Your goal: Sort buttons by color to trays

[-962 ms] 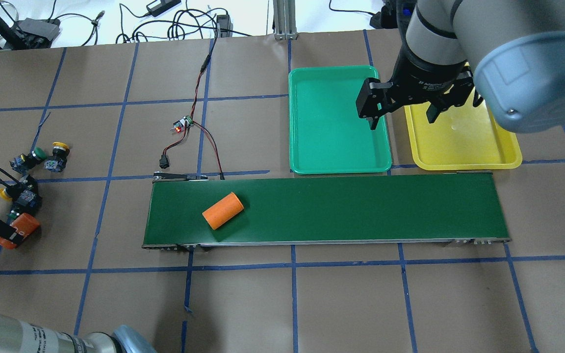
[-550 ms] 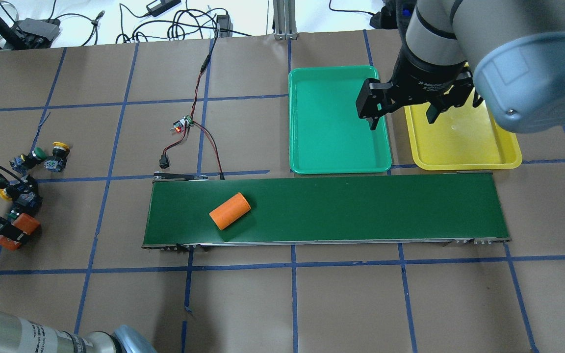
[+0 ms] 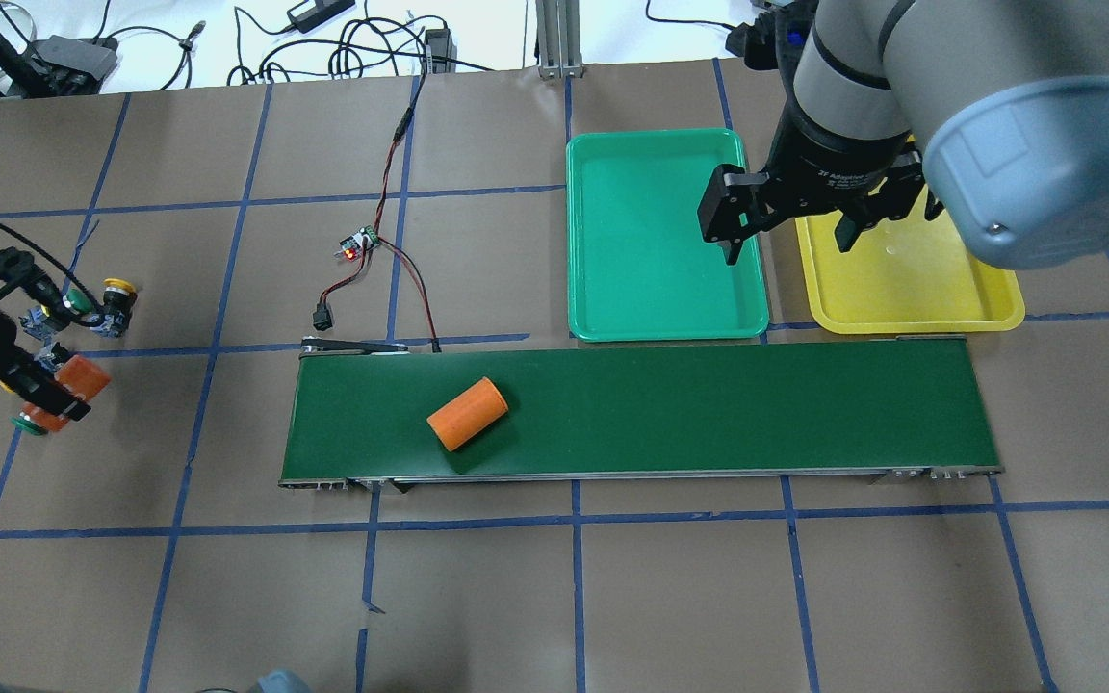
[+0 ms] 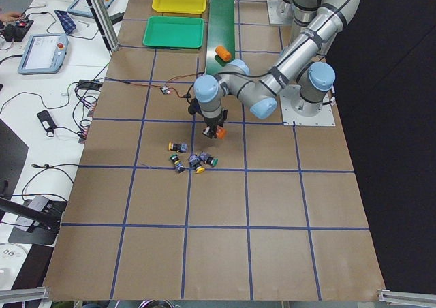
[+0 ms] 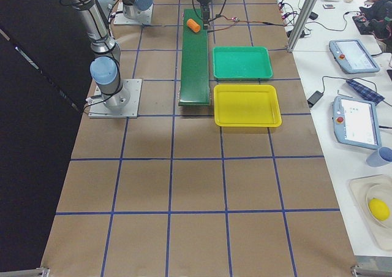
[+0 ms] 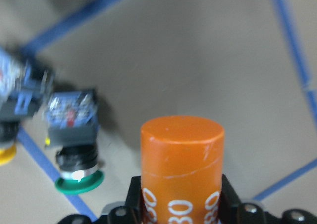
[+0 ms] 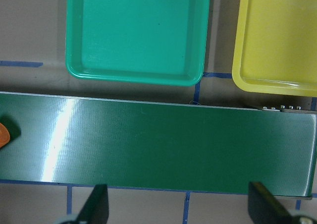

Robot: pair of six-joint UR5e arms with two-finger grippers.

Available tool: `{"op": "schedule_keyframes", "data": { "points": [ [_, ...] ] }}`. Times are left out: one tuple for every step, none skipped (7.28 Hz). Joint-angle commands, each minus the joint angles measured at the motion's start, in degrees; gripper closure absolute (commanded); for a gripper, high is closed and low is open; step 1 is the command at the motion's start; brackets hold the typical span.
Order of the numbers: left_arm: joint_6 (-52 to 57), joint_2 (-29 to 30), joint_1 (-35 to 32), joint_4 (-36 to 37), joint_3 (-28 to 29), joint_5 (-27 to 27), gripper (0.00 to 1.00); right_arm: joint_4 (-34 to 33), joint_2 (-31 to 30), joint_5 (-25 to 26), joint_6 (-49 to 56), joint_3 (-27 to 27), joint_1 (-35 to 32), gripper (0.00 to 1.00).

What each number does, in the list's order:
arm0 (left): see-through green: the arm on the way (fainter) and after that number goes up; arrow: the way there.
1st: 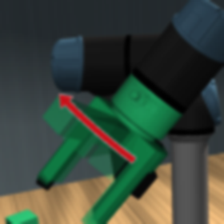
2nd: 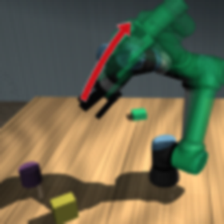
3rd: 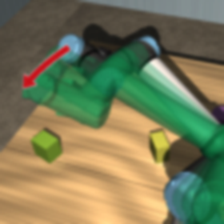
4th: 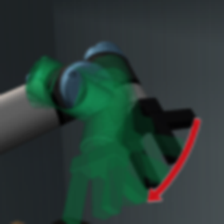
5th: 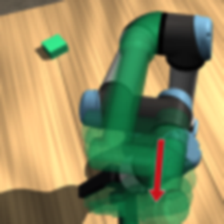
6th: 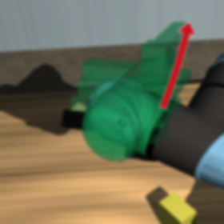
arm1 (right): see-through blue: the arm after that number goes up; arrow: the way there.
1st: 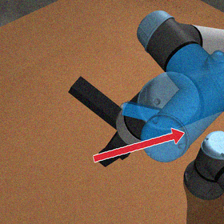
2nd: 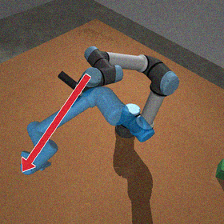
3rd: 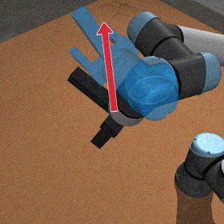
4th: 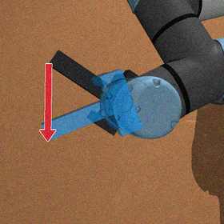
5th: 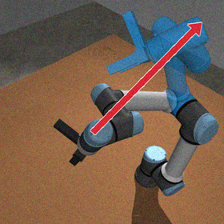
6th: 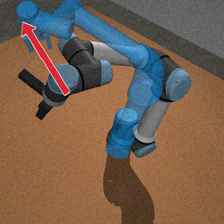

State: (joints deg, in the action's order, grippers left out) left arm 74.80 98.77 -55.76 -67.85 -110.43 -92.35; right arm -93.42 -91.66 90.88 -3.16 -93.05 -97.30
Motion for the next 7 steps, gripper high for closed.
{"op": "schedule_keyframes", "data": {
  "points": [
    [-0.7,-4.4,-16.7,-1.8,1.2,2.9,1.00,0.0,0.0,0.0,0.0,-0.1,0.0,0.00],
    [-4.3,-5.2,-23.4,-1.8,0.0,2.5,1.00,-0.2,-0.2,0.0,0.0,-0.1,-0.2,0.00],
    [-7.2,-5.7,-28.6,-1.3,0.3,3.0,1.00,-0.1,-0.2,0.0,0.0,0.0,-0.2,0.00],
    [-13.7,-6.0,-31.9,-1.4,-0.1,3.0,1.00,-0.1,-0.2,0.0,0.0,-0.1,-0.1,0.00],
    [-18.8,-5.2,-34.6,-1.3,-0.4,2.7,0.83,-0.1,-0.2,0.0,0.1,-0.1,0.0,0.00],
    [-25.0,-4.2,-36.5,-1.5,-0.7,2.6,0.01,0.0,-0.3,0.0,0.1,-0.1,0.0,0.00],
    [-25.7,-5.0,-36.7,-1.3,-2.9,2.6,0.00,0.0,-0.3,0.0,0.1,-0.1,0.0,0.00]
  ]
}}
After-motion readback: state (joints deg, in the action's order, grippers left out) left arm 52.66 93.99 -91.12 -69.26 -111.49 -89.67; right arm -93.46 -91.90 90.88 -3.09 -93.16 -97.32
